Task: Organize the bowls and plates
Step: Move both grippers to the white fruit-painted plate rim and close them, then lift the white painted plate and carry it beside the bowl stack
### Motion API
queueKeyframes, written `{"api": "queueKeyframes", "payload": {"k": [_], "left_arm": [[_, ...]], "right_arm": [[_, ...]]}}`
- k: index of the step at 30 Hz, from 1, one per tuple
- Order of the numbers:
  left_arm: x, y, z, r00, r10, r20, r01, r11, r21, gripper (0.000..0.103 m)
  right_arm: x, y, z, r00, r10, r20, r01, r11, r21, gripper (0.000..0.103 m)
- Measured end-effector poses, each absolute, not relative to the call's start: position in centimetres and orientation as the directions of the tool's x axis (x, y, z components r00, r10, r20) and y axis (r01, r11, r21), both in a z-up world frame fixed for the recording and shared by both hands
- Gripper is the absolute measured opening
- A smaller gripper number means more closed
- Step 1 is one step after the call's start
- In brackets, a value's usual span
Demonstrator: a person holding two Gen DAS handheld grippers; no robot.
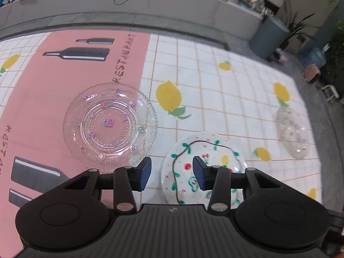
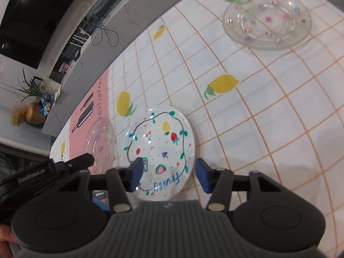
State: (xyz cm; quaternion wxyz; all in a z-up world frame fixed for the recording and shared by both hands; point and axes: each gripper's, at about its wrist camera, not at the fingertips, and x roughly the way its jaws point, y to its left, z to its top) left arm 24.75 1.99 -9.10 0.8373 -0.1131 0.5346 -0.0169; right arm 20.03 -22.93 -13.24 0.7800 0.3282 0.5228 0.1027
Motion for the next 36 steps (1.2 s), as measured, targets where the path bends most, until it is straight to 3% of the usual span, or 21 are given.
{"api": "queueKeyframes", "payload": {"k": [6, 9, 14, 19, 25, 36], "left_arm": [[27.0, 0.7, -11.1, 0.362, -0.105, -0.926, -0.100, 0.983, -0.151, 0.047], [27.6, 0.2, -12.0, 0.327, -0.080, -0.942, -0.104, 0.987, -0.120, 0.042], [28.0, -0.1, -13.0, 0.302, -0.067, -0.951, -0.117, 0.987, -0.107, 0.029], [28.1, -0.2, -13.7, 0.287, -0.067, -0.956, -0.137, 0.984, -0.111, 0.021], [28.0, 0.0, -13.6, 0.289, -0.070, -0.955, -0.144, 0.983, -0.116, 0.019], [26.1, -1.9, -12.8, 0.287, -0.087, -0.954, -0.130, 0.983, -0.129, 0.015]], "right_arm": [[21.2, -23.3, -14.4, 0.453, 0.474, -0.755, 0.176, 0.783, 0.597, 0.043], [21.6, -23.7, -15.0, 0.457, 0.467, -0.757, 0.174, 0.788, 0.590, 0.042], [21.8, -24.2, -16.2, 0.450, 0.491, -0.745, 0.182, 0.767, 0.615, 0.031], [21.8, -24.6, -16.9, 0.450, 0.534, -0.716, 0.195, 0.724, 0.662, 0.029], [21.5, -24.6, -17.6, 0.432, 0.549, -0.716, 0.206, 0.712, 0.671, 0.005], [21.2, -25.7, -16.3, 0.425, 0.519, -0.742, 0.194, 0.748, 0.635, 0.005]]}}
